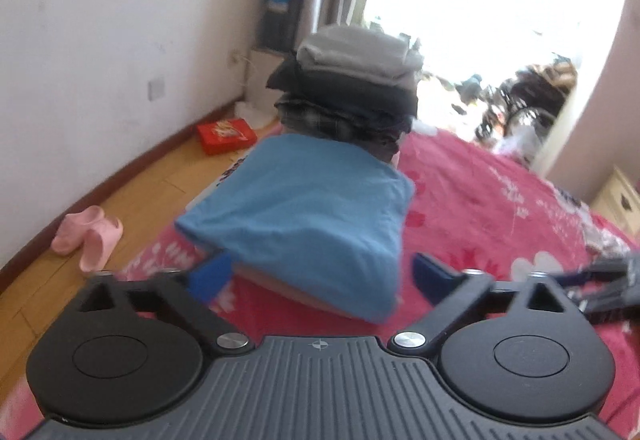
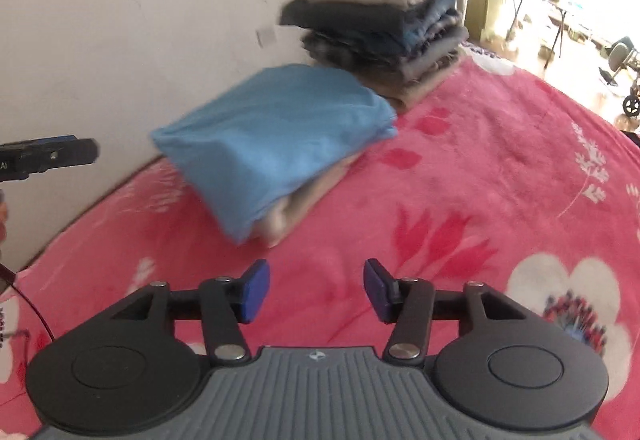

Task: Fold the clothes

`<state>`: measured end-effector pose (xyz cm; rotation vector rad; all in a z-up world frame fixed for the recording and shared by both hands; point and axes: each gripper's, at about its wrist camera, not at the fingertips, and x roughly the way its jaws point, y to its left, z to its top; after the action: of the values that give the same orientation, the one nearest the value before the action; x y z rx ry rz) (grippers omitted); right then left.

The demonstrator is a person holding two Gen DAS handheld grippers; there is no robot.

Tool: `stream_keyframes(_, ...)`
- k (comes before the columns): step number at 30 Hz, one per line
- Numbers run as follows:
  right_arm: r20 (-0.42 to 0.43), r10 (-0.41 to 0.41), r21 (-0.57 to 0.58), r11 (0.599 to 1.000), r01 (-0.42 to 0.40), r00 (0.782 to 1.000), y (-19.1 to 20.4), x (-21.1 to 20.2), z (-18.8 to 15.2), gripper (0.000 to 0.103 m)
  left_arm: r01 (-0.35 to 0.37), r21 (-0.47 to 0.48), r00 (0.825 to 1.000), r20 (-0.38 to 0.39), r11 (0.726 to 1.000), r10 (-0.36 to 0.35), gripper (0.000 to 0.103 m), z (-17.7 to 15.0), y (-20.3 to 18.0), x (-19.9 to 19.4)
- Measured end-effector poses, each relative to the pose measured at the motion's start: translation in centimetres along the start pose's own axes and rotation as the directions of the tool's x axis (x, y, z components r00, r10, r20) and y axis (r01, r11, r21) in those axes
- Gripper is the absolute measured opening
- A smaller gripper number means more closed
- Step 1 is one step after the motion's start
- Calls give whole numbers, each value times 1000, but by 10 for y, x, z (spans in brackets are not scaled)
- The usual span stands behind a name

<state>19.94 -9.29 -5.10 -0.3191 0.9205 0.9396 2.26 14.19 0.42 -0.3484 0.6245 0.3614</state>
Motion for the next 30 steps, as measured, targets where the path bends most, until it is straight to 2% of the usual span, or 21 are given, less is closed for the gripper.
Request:
stream_keyframes(4, 14, -30, 8, 1000, 30, 999, 27, -20, -39, 67, -7, -3, 1000, -4, 1000, 7, 103, -20, -36, -14)
stream_keyframes(8, 1, -79, 40, 996, 79, 997, 41, -33, -63, 70, -57, 68, 998, 1, 996, 57, 103, -38, -62, -22)
stream_keyframes(12, -6, -139, 70, 988, 139, 990, 52, -44, -81, 70, -107, 122, 994, 19, 987, 105, 103, -53, -71, -33)
stream_keyframes(15, -13, -175, 113, 978, 175, 984, 59, -50, -87, 71, -139, 111, 990, 47, 984, 135, 103, -60, -71, -41)
stream_keyframes(19, -10, -223, 153, 963, 222, 975, 72, -57, -88, 71, -162, 94, 987, 26, 982, 161, 103, -66, -69, -46)
stream_keyframes(22, 5, -253, 151, 957, 249, 967, 84, -61, -85, 76, -204, 98, 979, 16, 974, 203, 103, -68, -66, -49)
stream_keyframes(26, 5, -268, 151, 952, 265, 963, 97, -63, -82, 76, -281, 106, 960, 33, 954, 279, 103, -70, -59, -55)
stream_keyframes(30, 1, -275, 166, 948, 271, 961, 107, -63, -78, 76, -289, 74, 957, 12, 955, 289, 103, -69, -48, -59)
